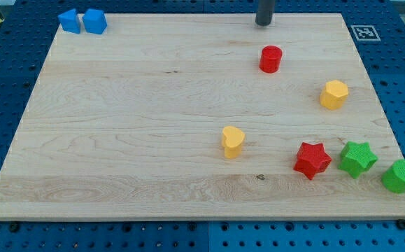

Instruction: Push the red circle slightly down

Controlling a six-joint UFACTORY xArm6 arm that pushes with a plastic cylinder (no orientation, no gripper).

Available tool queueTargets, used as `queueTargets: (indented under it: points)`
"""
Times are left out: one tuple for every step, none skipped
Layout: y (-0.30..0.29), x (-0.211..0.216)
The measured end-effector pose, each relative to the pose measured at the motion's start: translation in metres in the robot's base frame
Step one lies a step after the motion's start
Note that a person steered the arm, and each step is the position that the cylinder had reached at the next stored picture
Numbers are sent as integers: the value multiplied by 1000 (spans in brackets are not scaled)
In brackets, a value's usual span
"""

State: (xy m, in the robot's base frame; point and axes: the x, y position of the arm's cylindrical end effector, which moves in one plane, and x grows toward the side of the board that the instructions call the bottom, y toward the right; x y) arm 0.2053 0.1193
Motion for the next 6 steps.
queueTargets:
  points:
    - [-2, -2]
    - [-2, 0]
    - [-2, 37]
    - [-2, 77]
    - [-2, 108]
    - [-6, 119]
